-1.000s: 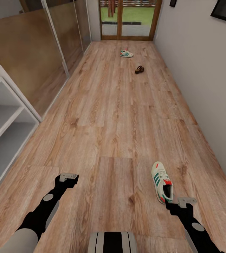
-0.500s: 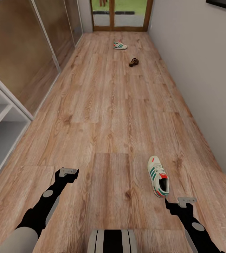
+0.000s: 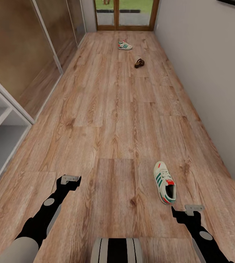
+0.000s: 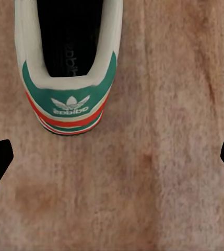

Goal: Pick up the two gym shoes and the two sandals from the corridor floor and place them onto the hallstand (shoe rack) in the corridor, making sure they are on the rack and not on the floor. Arrange them so the two gym shoes are next to each other and the two sandals are next to each other.

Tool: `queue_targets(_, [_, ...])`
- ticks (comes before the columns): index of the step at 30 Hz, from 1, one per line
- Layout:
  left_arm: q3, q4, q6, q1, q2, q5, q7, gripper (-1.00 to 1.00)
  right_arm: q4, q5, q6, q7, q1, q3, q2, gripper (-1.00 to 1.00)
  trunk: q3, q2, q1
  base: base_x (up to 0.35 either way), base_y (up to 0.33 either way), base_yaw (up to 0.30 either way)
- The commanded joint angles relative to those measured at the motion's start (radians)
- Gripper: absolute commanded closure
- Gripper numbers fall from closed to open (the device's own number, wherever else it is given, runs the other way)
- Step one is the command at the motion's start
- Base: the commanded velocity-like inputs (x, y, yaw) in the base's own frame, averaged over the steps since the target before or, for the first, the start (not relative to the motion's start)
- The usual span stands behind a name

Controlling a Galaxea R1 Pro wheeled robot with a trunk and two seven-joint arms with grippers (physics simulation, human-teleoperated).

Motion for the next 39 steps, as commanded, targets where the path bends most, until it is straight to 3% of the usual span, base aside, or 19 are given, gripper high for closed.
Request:
queue_targets(1, [0.002,0.0,-0.003,0.0,0.0,-0.004,-0.004,-1.0,-0.002,0.0,0.006,0.0,0.0,0.0,0.0,-1.0,-0.001,0.0,0.0,0.05,0.0,0.0])
queue_targets(39, [-0.001,-0.001,-0.003,0.001,-0.001,-0.004,0.003,-1.0,-0.001,0.0,0.005,0.0,0.0,0.0,0.0,-1.0,-0.001,0.0,0.0,0.09,0.008,0.0])
